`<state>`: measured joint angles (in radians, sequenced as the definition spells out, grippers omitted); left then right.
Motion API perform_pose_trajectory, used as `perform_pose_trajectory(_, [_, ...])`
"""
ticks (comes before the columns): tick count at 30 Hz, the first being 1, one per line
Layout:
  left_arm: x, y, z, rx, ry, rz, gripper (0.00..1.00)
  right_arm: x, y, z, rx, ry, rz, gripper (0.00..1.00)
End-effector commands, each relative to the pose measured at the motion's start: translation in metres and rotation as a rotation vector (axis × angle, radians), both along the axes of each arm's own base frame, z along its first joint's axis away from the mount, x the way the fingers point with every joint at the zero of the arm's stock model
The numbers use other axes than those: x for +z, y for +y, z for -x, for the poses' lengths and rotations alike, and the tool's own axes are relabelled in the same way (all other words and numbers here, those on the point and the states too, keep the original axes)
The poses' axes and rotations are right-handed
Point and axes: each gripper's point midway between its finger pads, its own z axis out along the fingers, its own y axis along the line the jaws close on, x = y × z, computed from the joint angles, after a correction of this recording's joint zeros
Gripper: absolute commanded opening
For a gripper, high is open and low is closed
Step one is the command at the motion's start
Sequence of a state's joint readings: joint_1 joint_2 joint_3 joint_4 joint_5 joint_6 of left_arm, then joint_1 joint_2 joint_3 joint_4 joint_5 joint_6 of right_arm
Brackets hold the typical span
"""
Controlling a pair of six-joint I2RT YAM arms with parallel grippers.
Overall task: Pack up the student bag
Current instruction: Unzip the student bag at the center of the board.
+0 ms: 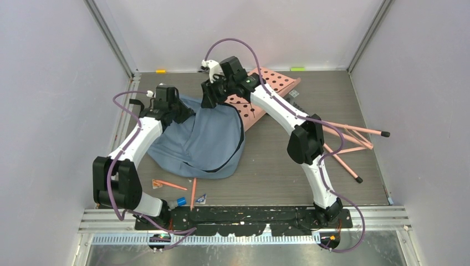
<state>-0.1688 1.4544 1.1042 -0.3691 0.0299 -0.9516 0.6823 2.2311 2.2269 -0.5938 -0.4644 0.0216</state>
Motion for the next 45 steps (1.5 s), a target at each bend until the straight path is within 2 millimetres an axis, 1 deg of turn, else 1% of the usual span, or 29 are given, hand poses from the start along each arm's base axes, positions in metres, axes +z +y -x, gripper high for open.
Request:
perform_pose_trajectory(1, [0.016,0.001,0.001,0.001,-0.051,0.017,0.00,0.017,0.013,0.000,0.066,-0.054,-0.041,0.53])
perform_pose_trajectory(4, [0.016,0.001,0.001,0.000,-0.050,0.016,0.00,0.006,0.013,-0.003,0.048,-0.043,-0.021,0.52])
perform_pose_trajectory(9, [0.014,-0.001,0.000,-0.008,-0.044,0.018,0.00,-0.004,0.010,-0.009,0.029,-0.065,0.013,0.52])
perform_pose_trajectory(13, [0.015,-0.001,-0.001,-0.011,-0.048,0.015,0.00,-0.012,0.009,-0.007,0.042,-0.057,0.033,0.51])
perform_pose_trajectory(20, [0.015,-0.002,-0.002,-0.016,-0.047,0.015,0.00,-0.033,0.008,-0.005,0.066,-0.061,0.099,0.48])
perform_pose_trajectory(24, [0.015,-0.001,0.000,-0.014,-0.046,0.011,0.00,-0.043,0.007,-0.005,0.071,-0.050,0.134,0.43])
perform_pose_trajectory(26, [0.014,0.000,0.001,-0.015,-0.043,0.009,0.00,-0.045,0.007,-0.007,0.066,-0.057,0.142,0.38])
perform_pose_trajectory(28, [0.013,0.000,0.003,-0.018,-0.038,0.004,0.00,-0.045,0.007,-0.011,0.039,-0.070,0.153,0.25])
perform_pose_trajectory(29, [0.012,0.001,0.006,-0.020,-0.035,-0.002,0.00,-0.046,0.005,-0.016,0.009,-0.083,0.167,0.13])
perform_pose_trajectory(31, [0.010,0.004,0.011,-0.018,-0.030,-0.019,0.00,-0.044,0.001,-0.026,-0.055,-0.102,0.177,0.02])
perform_pose_trajectory(33, [0.009,0.009,0.018,-0.013,-0.028,-0.040,0.00,-0.039,-0.002,-0.036,-0.117,-0.130,0.174,0.01])
perform_pose_trajectory(35, [0.006,0.012,0.028,-0.019,-0.023,-0.056,0.00,-0.035,-0.005,-0.042,-0.159,-0.149,0.166,0.00])
perform_pose_trajectory(36, [0.003,0.013,0.034,-0.021,-0.013,-0.061,0.00,-0.034,-0.005,-0.043,-0.169,-0.156,0.163,0.00])
perform_pose_trajectory(37, [0.000,0.019,0.040,-0.003,-0.006,-0.079,0.00,-0.032,-0.007,-0.045,-0.187,-0.167,0.155,0.00])
perform_pose_trajectory(40, [-0.007,0.021,0.061,-0.002,0.001,-0.072,0.00,-0.029,-0.008,-0.047,-0.206,-0.184,0.140,0.00])
perform_pose_trajectory(41, [-0.003,0.021,0.067,-0.007,-0.016,-0.065,0.00,-0.028,-0.008,-0.048,-0.212,-0.185,0.138,0.00])
perform_pose_trajectory(45, [-0.007,0.026,0.096,-0.020,-0.009,-0.079,0.00,-0.026,-0.008,-0.051,-0.230,-0.188,0.131,0.00])
